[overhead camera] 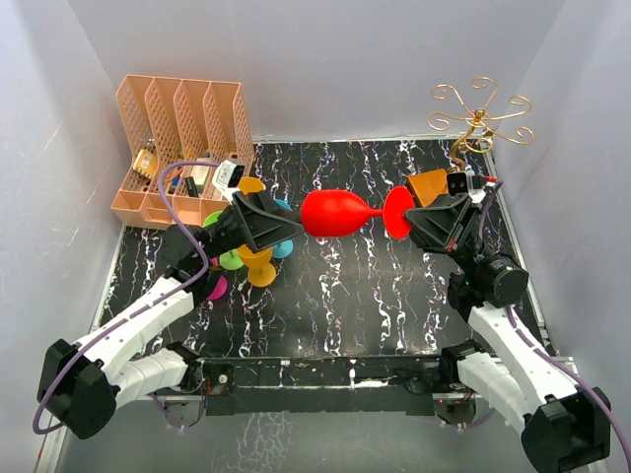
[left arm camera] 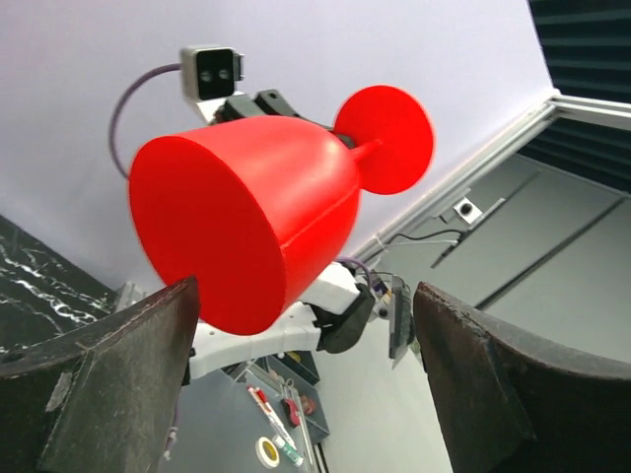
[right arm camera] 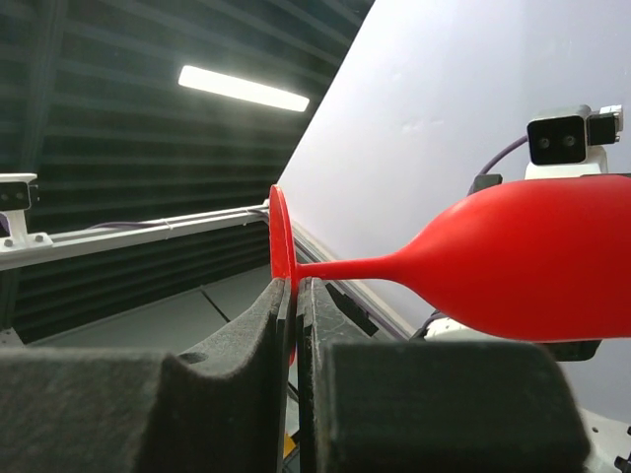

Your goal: Take the wine glass off the wine glass rack

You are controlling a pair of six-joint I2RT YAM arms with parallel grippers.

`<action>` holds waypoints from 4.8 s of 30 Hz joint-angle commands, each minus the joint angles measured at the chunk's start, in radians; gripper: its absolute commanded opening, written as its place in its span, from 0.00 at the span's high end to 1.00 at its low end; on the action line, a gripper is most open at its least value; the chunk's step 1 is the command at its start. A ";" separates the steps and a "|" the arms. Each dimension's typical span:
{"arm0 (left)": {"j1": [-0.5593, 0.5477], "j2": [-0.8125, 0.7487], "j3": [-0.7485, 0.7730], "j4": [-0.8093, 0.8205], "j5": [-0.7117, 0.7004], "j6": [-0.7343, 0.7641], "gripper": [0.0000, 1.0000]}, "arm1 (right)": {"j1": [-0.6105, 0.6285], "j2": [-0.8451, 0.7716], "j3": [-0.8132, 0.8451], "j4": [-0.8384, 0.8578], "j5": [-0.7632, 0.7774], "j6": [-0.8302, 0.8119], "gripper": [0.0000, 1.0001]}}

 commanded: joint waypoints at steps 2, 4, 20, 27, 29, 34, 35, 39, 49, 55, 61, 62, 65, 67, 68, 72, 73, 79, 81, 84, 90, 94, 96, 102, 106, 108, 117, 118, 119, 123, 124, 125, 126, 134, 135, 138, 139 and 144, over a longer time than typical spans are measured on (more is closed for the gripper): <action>0.004 0.018 -0.008 0.220 0.024 -0.105 0.21 | -0.003 0.019 -0.035 0.150 0.043 0.073 0.92; 0.003 0.028 -0.008 0.258 0.025 -0.123 0.29 | -0.004 0.026 -0.048 0.157 0.044 0.076 0.92; 0.003 0.018 -0.056 0.205 -0.010 -0.106 0.82 | -0.003 0.023 -0.161 0.085 -0.019 -0.058 0.87; 0.004 -0.124 -0.143 -0.056 -0.029 -0.023 1.00 | -0.003 -0.193 -0.136 -0.727 -0.012 -0.613 0.64; 0.003 -0.183 -0.156 -0.190 -0.038 0.037 1.00 | -0.003 -0.250 -0.111 -1.045 0.083 -0.815 0.57; 0.002 -0.335 -0.145 -0.665 -0.098 0.198 1.00 | -0.003 -0.329 -0.065 -1.476 0.400 -1.146 0.43; 0.002 -0.358 -0.132 -0.818 -0.113 0.235 1.00 | -0.003 -0.338 -0.059 -1.525 0.464 -1.171 0.38; 0.002 -0.420 -0.044 -1.293 -0.184 0.370 1.00 | -0.003 -0.352 -0.039 -1.592 0.638 -1.244 0.21; 0.002 -0.322 0.299 -2.119 -0.587 0.603 1.00 | -0.003 -0.213 0.028 -1.517 0.735 -1.256 0.01; 0.002 -0.186 0.392 -2.236 -0.785 0.670 1.00 | -0.003 -0.170 0.065 -1.515 0.751 -1.247 0.01; 0.001 -0.069 0.372 -2.180 -0.871 0.699 1.00 | -0.003 -0.202 0.079 -1.514 0.684 -1.298 0.01; 0.002 -0.057 0.371 -2.155 -0.874 0.703 1.00 | -0.003 -0.211 0.073 -1.504 0.678 -1.303 0.01; 0.001 -0.021 0.386 -2.104 -0.885 0.720 1.00 | -0.003 -0.231 0.052 -1.471 0.661 -1.322 0.01; 0.002 0.000 0.400 -2.082 -0.890 0.731 1.00 | -0.004 -0.231 0.053 -1.473 0.658 -1.323 0.01; 0.002 0.007 0.401 -2.070 -0.888 0.737 1.00 | -0.003 -0.229 0.054 -1.476 0.658 -1.325 0.01; 0.002 0.045 0.395 -2.032 -0.879 0.760 1.00 | -0.003 -0.223 0.046 -1.480 0.673 -1.322 0.01; 0.002 0.058 0.400 -2.025 -0.878 0.764 1.00 | -0.003 -0.223 0.046 -1.481 0.678 -1.319 0.01; 0.001 0.109 0.412 -1.978 -0.859 0.780 1.00 | -0.003 -0.227 0.044 -1.485 0.692 -1.329 0.01; 0.002 0.124 0.412 -1.965 -0.850 0.788 1.00 | -0.004 -0.233 0.044 -1.490 0.698 -1.332 0.01; 0.002 0.142 0.417 -1.965 -0.847 0.792 1.00 | -0.004 -0.242 0.037 -1.491 0.705 -1.332 0.01; 0.002 0.119 0.400 -1.980 -0.831 0.794 0.87 | -0.004 -0.253 0.026 -1.495 0.711 -1.332 0.01; 0.001 0.080 0.398 -1.990 -0.820 0.790 0.75 | -0.004 -0.244 0.031 -1.506 0.722 -1.336 0.01; 0.001 0.065 0.402 -1.993 -0.814 0.787 0.63 | -0.004 -0.238 0.043 -1.515 0.729 -1.342 0.01; 0.002 0.033 0.421 -1.979 -0.797 0.782 0.42 | -0.003 -0.230 0.084 -1.524 0.672 -1.411 0.01; 0.001 0.009 0.442 -1.961 -0.801 0.786 0.33 | -0.003 -0.223 0.101 -1.539 0.620 -1.436 0.01; 0.001 -0.011 0.448 -1.932 -0.799 0.793 0.30 | -0.004 -0.217 0.108 -1.545 0.608 -1.443 0.01; 0.001 -0.186 0.374 -1.569 -0.773 0.785 0.05 | -0.004 -0.089 0.287 -1.623 0.365 -1.575 0.01; 0.002 -0.212 0.363 -1.516 -0.762 0.784 0.05 | -0.003 -0.076 0.324 -1.631 0.346 -1.582 0.01; 0.002 -0.224 0.358 -1.467 -0.756 0.788 0.04 | -0.003 -0.062 0.351 -1.641 0.335 -1.589 0.01; 0.002 -0.224 0.434 -1.372 -0.780 0.867 0.03 | -0.003 -0.041 0.493 -1.706 0.356 -1.629 0.01; 0.002 -0.219 0.462 -1.361 -0.789 0.892 0.03 | -0.003 -0.038 0.529 -1.723 0.370 -1.639 0.01; 0.002 -0.216 0.489 -1.350 -0.791 0.918 0.03 | -0.003 -0.037 0.569 -1.740 0.384 -1.651 0.01; 0.001 -0.214 0.512 -1.339 -0.793 0.941 0.03 | -0.003 -0.035 0.609 -1.759 0.402 -1.666 0.01; 0.001 -0.235 0.633 -1.281 -0.796 1.009 0.03 | -0.003 -0.028 0.862 -1.861 0.511 -1.773 0.01; 0.002 -0.243 0.637 -1.270 -0.795 1.008 0.03 | -0.004 -0.031 0.886 -1.865 0.505 -1.783 0.01; 0.002 -0.260 0.648 -1.244 -0.787 1.006 0.03 | -0.003 -0.042 0.936 -1.867 0.495 -1.799 0.01; 0.001 -0.261 0.651 -1.243 -0.789 1.010 0.03 | -0.003 -0.044 0.949 -1.870 0.503 -1.801 0.01; 0.002 -0.269 0.645 -1.260 -0.815 1.016 0.03 | -0.003 -0.042 0.979 -1.890 0.633 -1.809 0.01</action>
